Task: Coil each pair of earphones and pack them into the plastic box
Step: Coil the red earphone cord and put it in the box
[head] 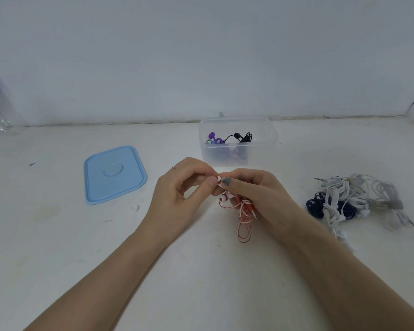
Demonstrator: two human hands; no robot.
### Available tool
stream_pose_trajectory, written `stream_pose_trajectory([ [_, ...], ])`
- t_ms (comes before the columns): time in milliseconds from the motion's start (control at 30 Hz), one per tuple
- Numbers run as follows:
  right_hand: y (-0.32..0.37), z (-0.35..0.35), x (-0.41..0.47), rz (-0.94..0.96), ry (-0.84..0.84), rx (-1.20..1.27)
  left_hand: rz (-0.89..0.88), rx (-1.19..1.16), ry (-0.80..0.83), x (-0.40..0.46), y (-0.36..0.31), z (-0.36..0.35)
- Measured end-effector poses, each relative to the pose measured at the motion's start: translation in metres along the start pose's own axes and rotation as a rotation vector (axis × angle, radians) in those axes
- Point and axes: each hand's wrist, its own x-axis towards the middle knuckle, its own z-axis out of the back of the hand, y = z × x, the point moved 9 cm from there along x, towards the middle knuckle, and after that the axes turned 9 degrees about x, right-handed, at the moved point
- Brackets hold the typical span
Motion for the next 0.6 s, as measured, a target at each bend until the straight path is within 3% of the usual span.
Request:
stream_pose_trajectory([
  [600,-0.0016,0.0015,-0.0023,-0.028,-0.015,0.026,-0.019,0.064,0.008,0.0019,0.0029,-0.0031],
])
